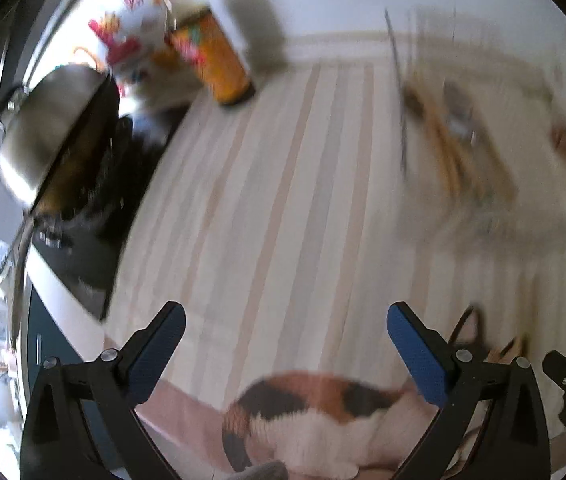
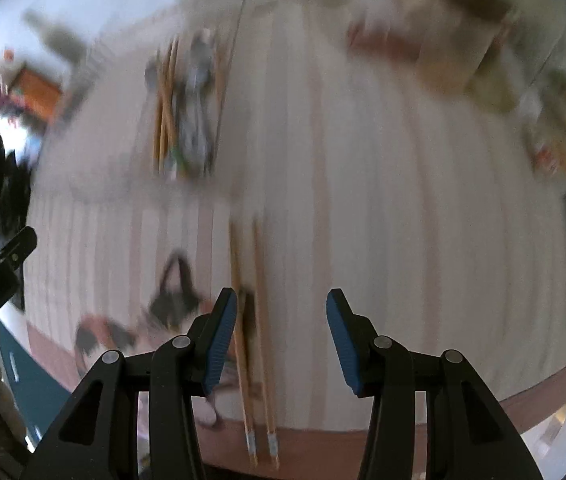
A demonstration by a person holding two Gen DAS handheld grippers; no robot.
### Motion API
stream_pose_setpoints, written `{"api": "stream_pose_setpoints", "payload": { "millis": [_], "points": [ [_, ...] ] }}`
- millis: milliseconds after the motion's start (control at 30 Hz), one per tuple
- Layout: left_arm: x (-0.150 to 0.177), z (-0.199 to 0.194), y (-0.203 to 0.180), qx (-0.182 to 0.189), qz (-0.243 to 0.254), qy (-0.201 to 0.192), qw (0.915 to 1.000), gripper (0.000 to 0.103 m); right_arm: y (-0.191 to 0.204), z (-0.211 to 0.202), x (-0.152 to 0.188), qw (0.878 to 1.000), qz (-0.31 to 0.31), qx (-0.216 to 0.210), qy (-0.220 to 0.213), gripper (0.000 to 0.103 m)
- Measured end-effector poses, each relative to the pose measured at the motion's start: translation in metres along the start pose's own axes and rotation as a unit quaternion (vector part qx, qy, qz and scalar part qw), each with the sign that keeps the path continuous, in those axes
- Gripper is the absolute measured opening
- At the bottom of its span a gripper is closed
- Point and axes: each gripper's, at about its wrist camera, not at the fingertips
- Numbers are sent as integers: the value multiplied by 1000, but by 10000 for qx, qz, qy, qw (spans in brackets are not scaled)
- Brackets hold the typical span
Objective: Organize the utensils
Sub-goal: 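Grasp another wooden chopstick with the right tool while the left tool returns over the mat, then grasp a wooden chopstick with the left tool while the right tool regrips its chopstick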
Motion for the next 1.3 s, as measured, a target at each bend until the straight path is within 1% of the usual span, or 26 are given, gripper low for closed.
{"api": "stream_pose_setpoints", "payload": {
  "millis": [33,67,100,133,167,200,233,300,333,400,467,533,567,600,633,667,700,767,800,833,867,900,933,1000,1167,1300],
  "points": [
    [6,5,-2,51,17,106,9999,103,2,9,6,10000,-54,21,67,48],
    [11,7,-5,72,32,190,9998,103,5,17,10,9998,-126,83,134,45],
    [14,8,-7,85,41,235,9997,103,7,26,14,9995,-198,129,213,37],
    [18,8,-11,146,61,278,9995,103,8,35,18,9990,-242,189,316,31],
    [23,6,-15,235,98,302,9992,103,7,43,22,9984,-248,287,418,19],
    [27,4,-19,272,133,305,9991,103,5,43,24,9987,-237,266,361,9],
    [30,0,-25,351,204,310,9987,103,4,42,26,9983,-247,418,312,7],
    [37,-7,-42,574,400,335,9970,103,-6,37,28,9982,-122,517,283,6],
    [40,-10,-54,709,530,371,9954,103,-16,33,29,9983,-22,517,262,6],
    [44,-16,-76,968,758,462,9913,103,-37,25,31,9976,138,645,228,6],
    [49,-19,-97,1285,960,614,9851,103,-58,17,33,9966,289,745,215,6],
    [53,-20,-120,1476,1178,726,9793,100,-78,9,35,9953,425,842,205,6],
    [55,-19,-132,1580,1316,798,9754,96,-86,6,36,9947,480,890,205,6],
    [57,-18,-139,1615,1393,850,9733,86,-93,3,37,9944,533,892,205,6],
    [59,-16,-146,1648,1465,917,9711,81,-100,1,39,9941,598,881,216,6],
    [61,-13,-151,1656,1518,979,9695,65,-105,0,40,9940,650,843,249,7],
    [61,-13,-152,1718,1494,998,9686,58,-109,0,41,9942,677,790,256,7],
    [60,-13,-150,1760,1432,928,9695,49,-113,-1,42,9941,732,763,251,7],
    [61,-13,-148,1763,1451,888,9695,36,-116,-2,42,9940,740,765,240,7],
    [61,-14,-146,1759,1454,854,9699,28,-118,-2,43,9939,755,777,218,7],
    [60,-13,-143,1757,1451,852,9700,15,-121,-3,44,9937,772,787,197,7],
    [59,-12,-140,1752,1448,870,9699,9,-118,-4,45,9935,791,800,180,7],
    [59,-9,-135,1715,1412,900,9709,6,-116,-1,44,9932,802,822,171,7],
    [58,-2,-122,1686,1332,962,9719,5,-116,0,43,9930,795,857,192,7],
    [63,19,-84,1522,1055,1160,9758,5,-97,9,51,9950,729,604,331,7],
    [65,29,-65,1531,899,1252,9761,5,-75,19,51,9970,488,445,407,7]
  ]
}}
Point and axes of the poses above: each gripper's, at about its wrist camera, not at the fingertips, and z roughly the way its jaws point, y to its left, x to its underside, and after that the axes turned 10 degrees about -x, right-handed
